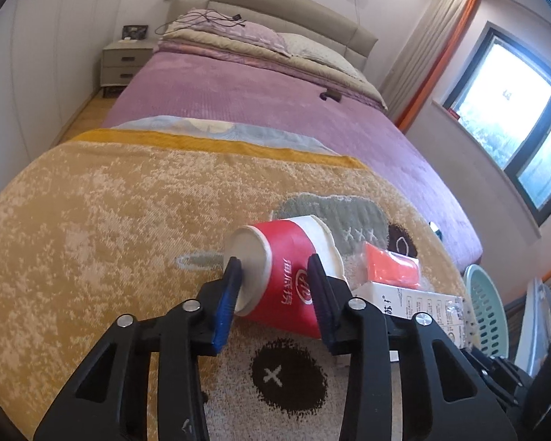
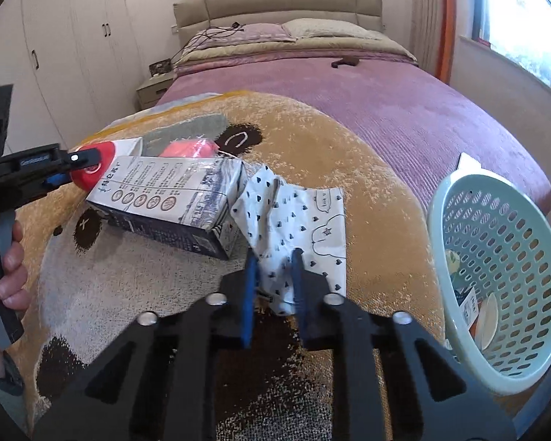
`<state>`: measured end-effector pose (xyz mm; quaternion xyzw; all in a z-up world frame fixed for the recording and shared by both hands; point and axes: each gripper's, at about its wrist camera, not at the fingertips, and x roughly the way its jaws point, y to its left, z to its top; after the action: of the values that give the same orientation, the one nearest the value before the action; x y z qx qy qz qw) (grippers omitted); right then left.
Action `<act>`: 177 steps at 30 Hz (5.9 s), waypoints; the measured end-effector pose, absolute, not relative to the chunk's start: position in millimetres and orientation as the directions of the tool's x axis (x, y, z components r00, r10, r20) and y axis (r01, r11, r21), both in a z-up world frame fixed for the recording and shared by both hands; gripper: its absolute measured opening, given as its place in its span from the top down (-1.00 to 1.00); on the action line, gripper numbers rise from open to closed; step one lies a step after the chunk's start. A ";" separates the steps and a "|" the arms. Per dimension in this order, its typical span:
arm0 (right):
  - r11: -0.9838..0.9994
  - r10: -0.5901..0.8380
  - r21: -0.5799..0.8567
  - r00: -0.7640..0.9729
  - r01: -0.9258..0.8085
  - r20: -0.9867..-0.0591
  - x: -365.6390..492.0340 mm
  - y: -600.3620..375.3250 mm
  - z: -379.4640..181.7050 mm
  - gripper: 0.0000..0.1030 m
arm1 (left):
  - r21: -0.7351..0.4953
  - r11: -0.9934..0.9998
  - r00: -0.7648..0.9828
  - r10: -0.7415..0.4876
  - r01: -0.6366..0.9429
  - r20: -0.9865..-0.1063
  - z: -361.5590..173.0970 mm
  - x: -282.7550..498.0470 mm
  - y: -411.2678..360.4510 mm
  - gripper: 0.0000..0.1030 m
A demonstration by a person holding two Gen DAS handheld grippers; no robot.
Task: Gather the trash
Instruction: 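Grasp the red-and-white paper cup with the left tool while the right tool grasps the polka-dot paper, then carry the cup and polka-dot paper to the blue basket and release both, then grasp the pink packet with the left tool while the right tool grasps the white milk carton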
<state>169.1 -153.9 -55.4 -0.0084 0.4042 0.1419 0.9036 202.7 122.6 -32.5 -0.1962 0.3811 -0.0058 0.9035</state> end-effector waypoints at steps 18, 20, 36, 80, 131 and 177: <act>0.951 0.309 0.182 0.720 -0.252 -0.621 146.2 -184.7 -32.5 0.90 | -0.391 0.920 0.810 -0.204 -0.034 -0.550 24.5 143.5 100.3 0.37; 0.953 0.302 0.181 0.731 -0.242 -0.612 142.7 -191.7 -26.7 0.90 | -0.387 0.922 0.808 -0.225 -0.004 -0.544 29.9 143.8 89.6 0.37; 0.977 0.183 0.191 0.832 -0.095 -0.524 119.2 -276.2 23.6 0.90 | -0.362 0.904 0.758 -0.396 0.225 -0.518 44.1 159.4 -27.3 0.37; 0.927 0.133 0.349 0.754 0.135 -0.644 145.4 -387.2 -40.1 -0.08 | -0.304 0.861 0.632 -0.507 0.409 -0.586 1.7 187.4 -168.3 -0.42; 0.717 0.577 0.254 0.346 -0.649 -0.740 187.6 -103.5 -36.6 -0.50 | -0.314 0.900 0.790 0.051 -0.302 -0.611 -31.8 146.7 119.1 -0.69; 0.968 0.243 0.126 0.704 -0.215 -0.667 172.3 -229.8 -14.8 0.00 | -0.073 0.996 0.700 -0.093 0.059 -0.708 -34.5 226.9 -29.0 -0.03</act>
<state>172.3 -229.8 -14.8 0.0194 0.3639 0.1240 0.9229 226.9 -29.0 -34.5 -0.0224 0.3852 -0.0413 0.9216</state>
